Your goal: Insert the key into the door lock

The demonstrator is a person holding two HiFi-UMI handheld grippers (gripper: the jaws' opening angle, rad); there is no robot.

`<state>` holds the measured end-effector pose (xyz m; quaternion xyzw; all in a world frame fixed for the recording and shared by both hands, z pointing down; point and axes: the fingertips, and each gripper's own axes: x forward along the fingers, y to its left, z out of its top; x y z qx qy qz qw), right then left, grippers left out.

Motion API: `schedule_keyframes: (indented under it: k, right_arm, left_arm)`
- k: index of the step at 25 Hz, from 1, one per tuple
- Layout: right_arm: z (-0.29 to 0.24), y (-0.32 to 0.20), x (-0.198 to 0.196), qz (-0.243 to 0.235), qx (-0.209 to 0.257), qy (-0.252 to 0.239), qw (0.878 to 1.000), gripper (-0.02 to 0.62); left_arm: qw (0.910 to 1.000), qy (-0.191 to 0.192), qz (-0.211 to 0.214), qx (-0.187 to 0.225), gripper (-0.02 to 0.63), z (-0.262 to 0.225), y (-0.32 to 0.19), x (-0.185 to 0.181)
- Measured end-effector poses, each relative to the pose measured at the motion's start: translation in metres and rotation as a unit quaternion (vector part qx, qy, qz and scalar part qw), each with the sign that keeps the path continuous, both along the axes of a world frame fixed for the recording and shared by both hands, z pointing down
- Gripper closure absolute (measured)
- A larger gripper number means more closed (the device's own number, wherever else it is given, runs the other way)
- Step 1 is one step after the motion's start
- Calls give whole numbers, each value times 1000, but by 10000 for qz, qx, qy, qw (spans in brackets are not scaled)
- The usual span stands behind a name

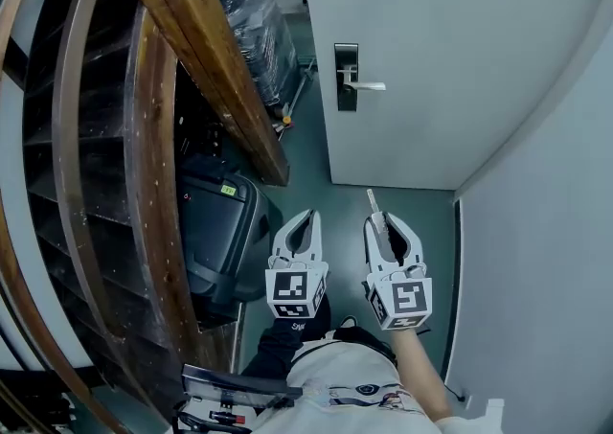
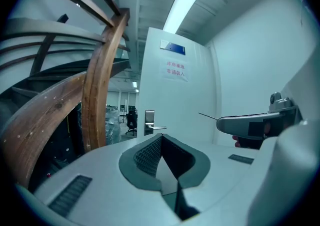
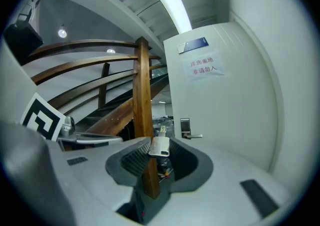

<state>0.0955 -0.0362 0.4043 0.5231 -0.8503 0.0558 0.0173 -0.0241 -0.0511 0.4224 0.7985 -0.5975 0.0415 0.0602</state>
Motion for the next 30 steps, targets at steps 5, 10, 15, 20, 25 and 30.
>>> schedule_keyframes:
  k: [5, 10, 15, 20, 25, 30]
  right_arm:
    - [15, -62, -19, 153, -97, 122, 9998, 476]
    - [30, -134, -46, 345, -231, 168, 9990, 477]
    - [57, -197, -71, 466, -507, 334, 9971, 476]
    - [101, -251, -73, 695, -855, 449, 9929, 477]
    - [143, -304, -59, 852, -1002, 424, 9904, 476]
    - [178, -348, -49, 858, -920, 546, 9905, 477]
  left_arm:
    - [9998, 32, 212, -48, 601, 13, -71, -12]
    - [9991, -67, 424, -35, 601, 19, -148, -34]
    - [9980, -144, 592, -185, 601, 37, -205, -57]
    - [9971, -142, 646, -389, 601, 63, -240, -69]
    - [9976, -147, 500, -459, 601, 94, -256, -76]
    - [9985, -79, 317, -446, 601, 133, -269, -78]
